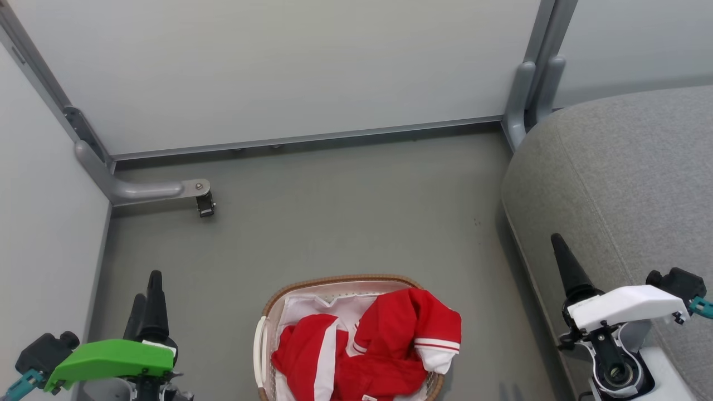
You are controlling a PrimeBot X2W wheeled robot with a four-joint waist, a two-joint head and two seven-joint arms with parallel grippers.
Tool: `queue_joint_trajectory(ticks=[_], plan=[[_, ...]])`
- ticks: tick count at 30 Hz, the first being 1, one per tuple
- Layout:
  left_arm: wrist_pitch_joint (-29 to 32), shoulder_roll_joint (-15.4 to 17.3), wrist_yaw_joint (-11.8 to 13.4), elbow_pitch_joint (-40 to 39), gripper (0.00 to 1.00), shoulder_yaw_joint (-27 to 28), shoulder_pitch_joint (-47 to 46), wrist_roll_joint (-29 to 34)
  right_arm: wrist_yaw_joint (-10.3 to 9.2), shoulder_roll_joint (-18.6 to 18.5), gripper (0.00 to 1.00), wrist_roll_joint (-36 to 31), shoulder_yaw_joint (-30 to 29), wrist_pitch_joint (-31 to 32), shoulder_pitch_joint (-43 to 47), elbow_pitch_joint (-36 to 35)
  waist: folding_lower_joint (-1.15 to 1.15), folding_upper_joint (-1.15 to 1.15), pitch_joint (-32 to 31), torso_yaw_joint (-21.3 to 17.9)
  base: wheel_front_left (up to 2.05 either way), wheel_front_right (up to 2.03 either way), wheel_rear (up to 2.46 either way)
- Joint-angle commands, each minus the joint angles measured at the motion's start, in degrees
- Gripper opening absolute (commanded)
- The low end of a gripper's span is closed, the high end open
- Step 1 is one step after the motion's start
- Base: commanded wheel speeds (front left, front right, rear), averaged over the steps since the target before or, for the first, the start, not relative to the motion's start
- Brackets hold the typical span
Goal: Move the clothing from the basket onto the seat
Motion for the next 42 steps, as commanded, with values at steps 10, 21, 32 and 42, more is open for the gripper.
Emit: queue_joint_trajectory(ticks=[10, 21, 32, 42], plan=[[-2.5, 0.6, 1.2, 0.1, 1.0, -0.4, -0.6, 10.8, 0.01, -0.5, 1.0, -10.5, 1.8, -2.6, -2.0, 0.1, 0.0, 0.0, 0.1, 0.0, 0.0, 0.0, 0.0], [-4.5, 0.2, 2.7, 0.2, 1.0, -1.0, 1.1, 19.3, 0.02, 0.0, 1.0, -20.2, 2.9, -4.6, -0.4, 0.3, 0.0, 0.0, 0.0, -0.1, 0.0, 0.0, 0.0], [-6.3, -0.1, 3.8, 0.1, 1.0, -1.7, 2.2, 27.1, 0.02, 0.3, 1.0, -29.0, 3.0, -6.5, 0.2, 0.6, 0.0, 0.0, 0.0, -0.5, 0.0, 0.0, 0.0], [-7.9, 0.6, 3.6, 1.0, 1.0, -2.5, 1.6, 33.7, 0.02, -0.3, 1.0, -35.6, 3.9, -8.0, -1.4, 2.5, 0.0, 0.0, 0.2, -0.4, 0.0, 0.0, 0.0]])
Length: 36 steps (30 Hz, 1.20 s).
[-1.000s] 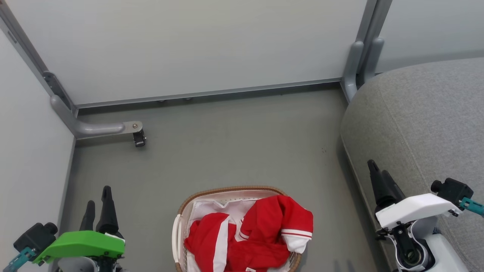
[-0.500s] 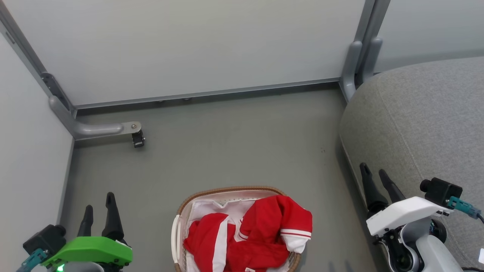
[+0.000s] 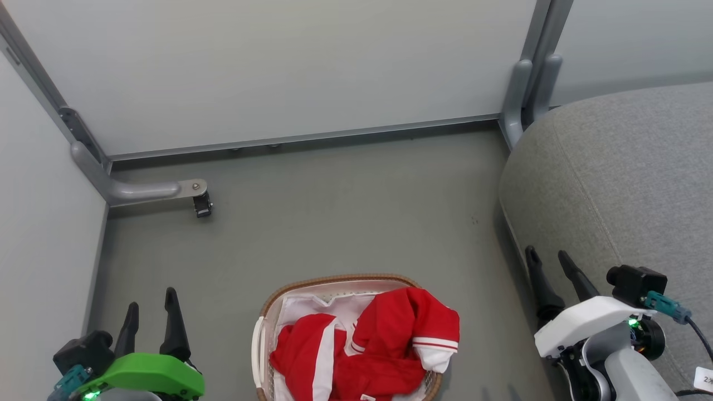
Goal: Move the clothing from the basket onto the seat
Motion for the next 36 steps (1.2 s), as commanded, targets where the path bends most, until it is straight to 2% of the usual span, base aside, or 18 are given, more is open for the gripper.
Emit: queue_joint_trajectory(ticks=[1, 21, 36], plan=[[-0.6, 0.5, -0.1, -0.1, 1.0, -0.1, -0.8, 1.8, 0.02, -0.4, 1.0, -1.8, 0.3, -0.6, -1.4, 0.2, 0.0, 0.0, 0.0, 0.0, 0.0, 0.0, 0.0], [-3.4, -0.2, 0.8, 0.7, 1.0, -1.6, 0.6, 13.0, 0.01, 0.6, 1.0, -14.1, 2.4, -3.4, -2.7, 3.1, 0.0, 0.0, 0.2, -0.1, 0.0, 0.0, 0.0], [-5.1, -0.8, 2.0, 1.1, 1.0, -0.6, 1.4, 18.8, 0.01, 1.9, 1.0, -24.0, 0.3, -5.1, -3.4, 4.9, 0.0, 0.0, 0.1, -0.2, 0.0, 0.0, 0.0]])
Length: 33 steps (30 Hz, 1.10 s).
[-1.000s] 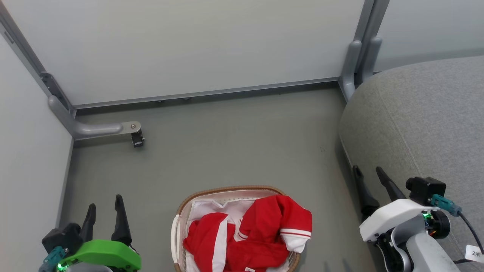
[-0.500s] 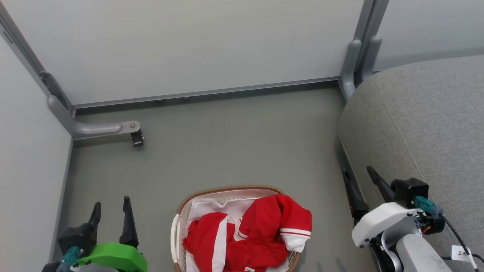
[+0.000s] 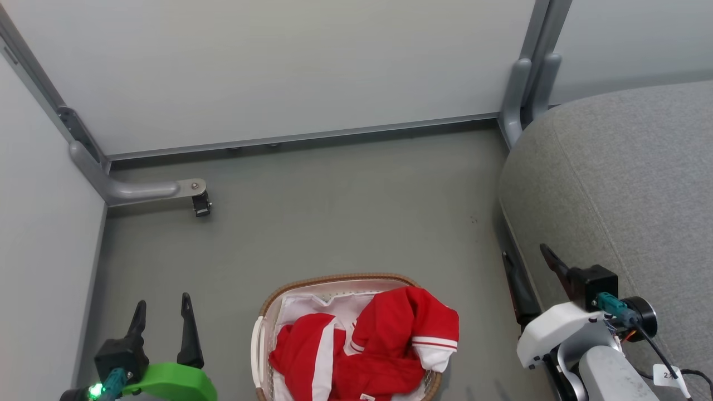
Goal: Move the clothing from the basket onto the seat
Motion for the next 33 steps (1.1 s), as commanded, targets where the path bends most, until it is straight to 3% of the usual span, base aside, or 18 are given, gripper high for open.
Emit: queue_joint_trajectory(ticks=[1, 20, 33], plan=[[-0.5, 0.1, 0.1, 0.0, 1.0, 0.2, 0.6, 1.3, -0.02, 0.1, 1.0, -1.5, -0.1, -0.5, -1.1, 0.3, 0.0, 0.0, 0.0, 0.0, 0.0, 0.0, 0.0], [-1.9, -0.3, -0.4, 1.1, 1.0, 0.5, 2.0, 6.3, -0.02, 0.6, 1.0, -8.2, 0.2, -2.0, -0.4, 2.3, 0.0, 0.0, 1.0, 0.0, 0.0, 0.0, 0.0], [-1.9, -0.2, -0.8, 3.2, 1.0, -5.5, -3.6, 3.5, -0.02, 0.3, 1.0, -7.3, -0.5, -2.0, -5.4, -1.2, 0.0, 0.0, 11.8, -1.4, 0.0, 0.0, 0.0]])
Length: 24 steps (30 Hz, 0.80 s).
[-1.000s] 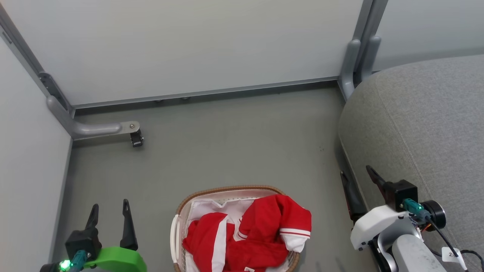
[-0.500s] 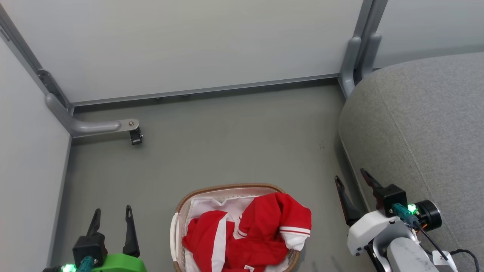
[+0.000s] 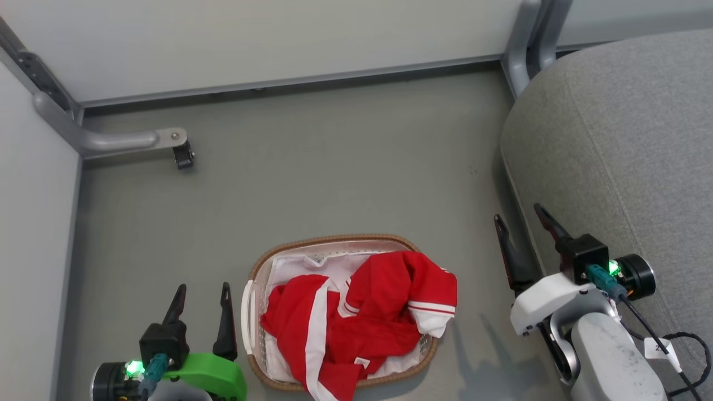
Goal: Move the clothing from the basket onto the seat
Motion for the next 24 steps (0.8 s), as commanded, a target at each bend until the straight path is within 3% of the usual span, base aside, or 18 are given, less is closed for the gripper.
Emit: queue_joint_trajectory(ticks=[1, 11, 24], plan=[[0.0, 0.2, -0.1, 0.5, 1.0, -0.6, -1.6, -0.2, -0.02, -0.4, 1.0, 0.3, -0.1, -0.2, -1.2, -0.5, 0.0, 0.0, 4.6, -1.0, 0.0, 0.0, 0.0], [0.0, 0.2, -0.7, 6.7, 1.0, -5.7, -9.5, -2.7, -0.02, -0.4, 1.0, 1.9, 0.5, -0.2, -5.7, -4.7, 0.0, 0.0, 14.4, -2.8, 0.0, 0.0, 0.0], [0.0, 0.3, -1.1, 14.6, 1.0, -9.5, -20.9, -0.8, -0.02, 0.2, 1.0, 3.9, 3.5, -0.2, -12.0, -11.9, 0.0, 0.0, 26.6, -5.4, 0.0, 0.0, 0.0]])
